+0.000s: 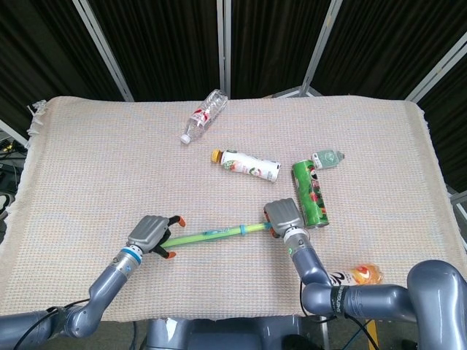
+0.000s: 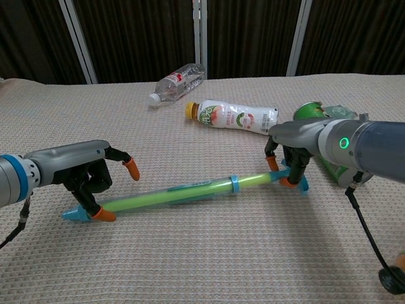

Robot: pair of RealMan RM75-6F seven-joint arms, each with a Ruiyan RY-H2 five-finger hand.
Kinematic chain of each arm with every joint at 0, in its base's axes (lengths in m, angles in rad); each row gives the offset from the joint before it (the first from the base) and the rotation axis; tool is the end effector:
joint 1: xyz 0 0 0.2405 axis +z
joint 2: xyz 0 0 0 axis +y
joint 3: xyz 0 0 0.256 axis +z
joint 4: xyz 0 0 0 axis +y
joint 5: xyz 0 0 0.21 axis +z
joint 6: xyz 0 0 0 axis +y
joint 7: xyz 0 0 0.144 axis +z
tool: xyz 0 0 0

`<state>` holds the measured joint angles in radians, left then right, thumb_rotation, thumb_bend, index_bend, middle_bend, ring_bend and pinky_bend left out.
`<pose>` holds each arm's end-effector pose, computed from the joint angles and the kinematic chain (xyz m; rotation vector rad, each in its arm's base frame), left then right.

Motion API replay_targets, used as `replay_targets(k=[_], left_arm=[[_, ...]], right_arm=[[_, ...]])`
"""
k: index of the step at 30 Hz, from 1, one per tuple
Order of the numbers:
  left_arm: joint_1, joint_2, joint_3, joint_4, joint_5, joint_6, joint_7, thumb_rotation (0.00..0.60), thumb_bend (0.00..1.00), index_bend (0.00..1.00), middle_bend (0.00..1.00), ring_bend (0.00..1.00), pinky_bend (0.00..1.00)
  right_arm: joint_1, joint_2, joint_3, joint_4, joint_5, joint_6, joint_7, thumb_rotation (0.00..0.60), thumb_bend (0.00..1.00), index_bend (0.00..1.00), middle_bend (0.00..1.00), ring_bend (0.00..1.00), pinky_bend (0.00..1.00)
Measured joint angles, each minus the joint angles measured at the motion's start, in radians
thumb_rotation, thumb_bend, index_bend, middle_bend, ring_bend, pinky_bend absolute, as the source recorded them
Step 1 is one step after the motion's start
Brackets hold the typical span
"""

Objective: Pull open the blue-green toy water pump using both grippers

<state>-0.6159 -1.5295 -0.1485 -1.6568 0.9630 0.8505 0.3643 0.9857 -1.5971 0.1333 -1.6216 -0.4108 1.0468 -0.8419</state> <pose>-0.1703 0.2842 -0.0398 -1.8781 -1.3478 -0.7976 -0.1194 -0.3388 -0.0471 1.8871 -1.0181 0.4898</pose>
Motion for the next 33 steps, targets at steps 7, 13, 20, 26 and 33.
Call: replay_targets(k=[7, 13, 20, 26, 33], left_arm=[[-0.038, -0.018, 0.008, 0.01, -0.088, -0.006, 0.033, 0.6, 0.23, 0.32, 0.9, 0.83, 1.0], [-0.063, -0.035, 0.018, 0.021, -0.138, 0.01, 0.052, 0.6, 0.24, 0.32, 0.9, 0.83, 1.0], [-0.081, -0.062, 0.032, 0.059, -0.161, 0.006, 0.043, 0.6, 0.33, 0.35, 0.9, 0.83, 1.0], [-0.091, -0.071, 0.037, 0.07, -0.164, 0.004, 0.029, 0.6, 0.5, 0.54, 0.9, 0.83, 1.0], [-0.091, -0.062, 0.04, 0.058, -0.152, 0.028, 0.023, 0.6, 0.55, 0.67, 0.9, 0.83, 1.0]], right_arm=[[0.0, 0.008, -0.002, -0.01, -0.001, 0.011, 0.0, 0.6, 0.51, 0.68, 1.0, 1.0, 1.0], [0.002, 0.013, -0.002, -0.016, -0.001, 0.016, 0.002, 0.6, 0.51, 0.68, 1.0, 1.0, 1.0], [-0.001, 0.02, -0.006, -0.019, -0.004, 0.02, 0.005, 0.6, 0.51, 0.68, 1.0, 1.0, 1.0], [-0.005, 0.036, -0.005, -0.03, -0.009, 0.024, 0.011, 0.6, 0.51, 0.68, 1.0, 1.0, 1.0], [-0.008, 0.055, -0.004, -0.051, -0.017, 0.03, 0.016, 0.6, 0.51, 0.68, 1.0, 1.0, 1.0]])
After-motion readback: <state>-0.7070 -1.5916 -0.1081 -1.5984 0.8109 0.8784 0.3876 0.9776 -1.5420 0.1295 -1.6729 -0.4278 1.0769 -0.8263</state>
